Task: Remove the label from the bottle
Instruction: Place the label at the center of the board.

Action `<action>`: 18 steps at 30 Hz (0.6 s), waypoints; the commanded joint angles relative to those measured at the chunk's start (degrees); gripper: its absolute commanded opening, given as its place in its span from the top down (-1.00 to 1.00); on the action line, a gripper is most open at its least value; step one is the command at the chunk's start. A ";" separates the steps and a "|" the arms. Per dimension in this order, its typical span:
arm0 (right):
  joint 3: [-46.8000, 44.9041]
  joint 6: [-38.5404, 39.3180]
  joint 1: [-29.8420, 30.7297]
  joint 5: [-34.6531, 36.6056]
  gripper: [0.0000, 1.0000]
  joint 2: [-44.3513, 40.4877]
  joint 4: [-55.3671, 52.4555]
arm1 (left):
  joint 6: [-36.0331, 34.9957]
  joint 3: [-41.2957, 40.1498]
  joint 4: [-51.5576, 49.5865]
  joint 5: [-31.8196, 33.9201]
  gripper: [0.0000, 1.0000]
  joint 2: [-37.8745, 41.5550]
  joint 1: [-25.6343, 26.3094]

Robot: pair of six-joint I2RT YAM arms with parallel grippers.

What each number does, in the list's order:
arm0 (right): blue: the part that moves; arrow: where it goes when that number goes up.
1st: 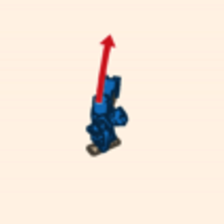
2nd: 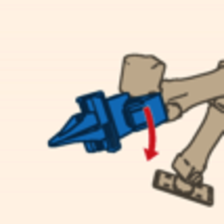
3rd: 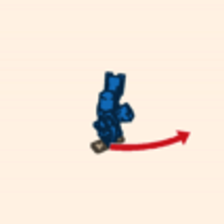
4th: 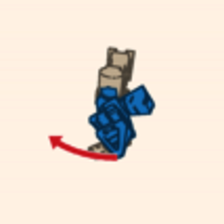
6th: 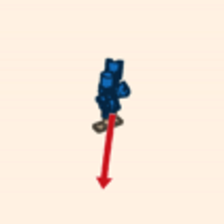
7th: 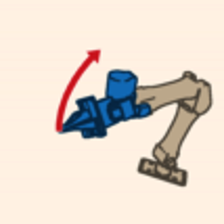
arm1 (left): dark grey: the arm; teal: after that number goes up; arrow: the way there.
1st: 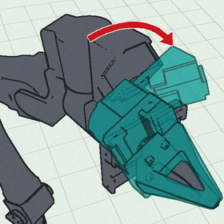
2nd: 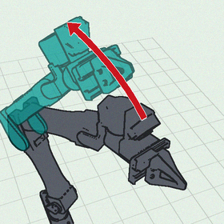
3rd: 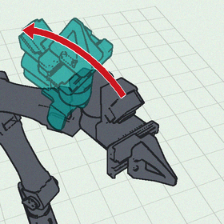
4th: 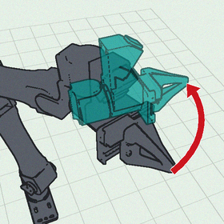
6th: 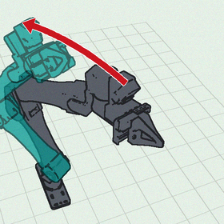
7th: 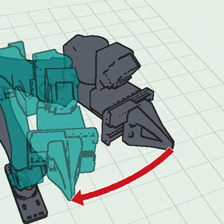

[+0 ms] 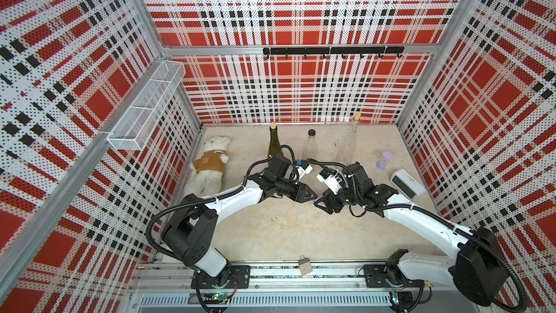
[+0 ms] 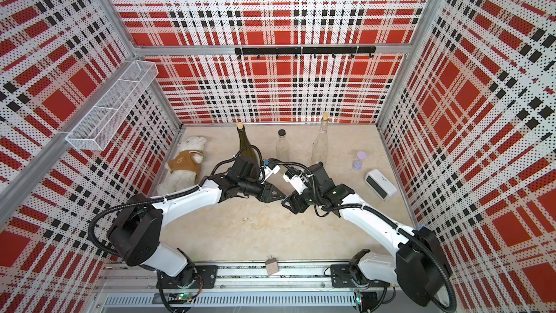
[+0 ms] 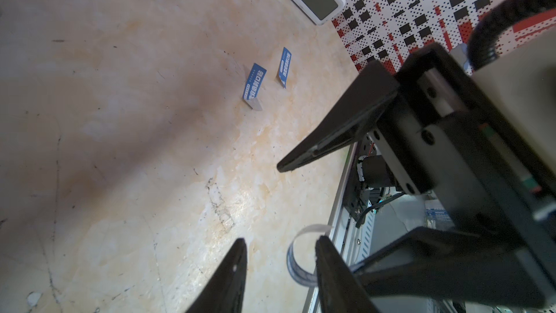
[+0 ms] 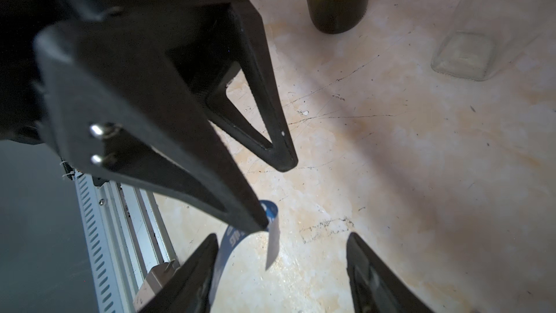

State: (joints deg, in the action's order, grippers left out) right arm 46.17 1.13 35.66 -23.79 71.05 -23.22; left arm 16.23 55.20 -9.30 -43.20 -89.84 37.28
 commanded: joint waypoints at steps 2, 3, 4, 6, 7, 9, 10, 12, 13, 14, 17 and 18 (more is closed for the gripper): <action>1.42 1.38 0.32 0.67 -0.40 0.58 2.56 | -0.99 1.68 -0.26 -2.16 0.17 -0.77 0.57; 1.29 1.42 0.36 0.60 -0.40 0.50 2.68 | -1.41 1.76 -0.79 -2.11 0.17 -0.90 0.76; 1.29 1.38 0.37 0.64 -0.40 0.37 2.70 | -1.78 1.76 -1.17 -2.08 0.16 -1.09 0.82; 1.40 1.36 0.37 0.58 -0.40 0.32 2.67 | -1.96 1.67 -1.23 -2.37 0.15 -1.68 0.88; 1.48 1.41 0.30 0.52 -0.40 0.32 2.50 | -2.08 1.67 -1.25 -2.41 0.14 -1.95 1.06; 1.54 1.51 0.37 0.68 -0.40 0.15 2.40 | -2.25 1.77 -1.24 -2.81 0.14 -2.59 1.24; 1.50 1.57 0.35 0.80 -0.40 0.06 2.31 | -2.25 1.84 -1.15 -2.90 0.14 -2.86 1.46; 1.43 1.49 0.30 0.96 -0.40 -0.03 2.22 | -2.28 2.07 -1.09 -3.32 0.15 -3.28 1.77; 1.46 1.49 0.33 1.08 -0.40 -0.07 2.07 | -2.30 2.27 -1.15 -3.62 0.17 -3.45 2.01; 1.44 1.55 0.29 1.12 -0.40 -0.12 2.04 | -2.36 2.36 -1.12 -3.69 0.25 -3.50 2.03; 1.27 1.51 0.35 1.54 -0.40 -0.39 2.13 | -2.49 2.37 -1.14 -3.82 0.40 -3.45 1.98; 1.21 1.51 0.32 1.66 -0.40 -0.41 2.18 | -2.51 2.37 -1.15 -3.82 0.47 -3.32 1.99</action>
State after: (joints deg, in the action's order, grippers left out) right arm 46.17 1.56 35.68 -23.07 71.31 -23.27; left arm 14.61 55.77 -9.93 -45.32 -92.82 38.79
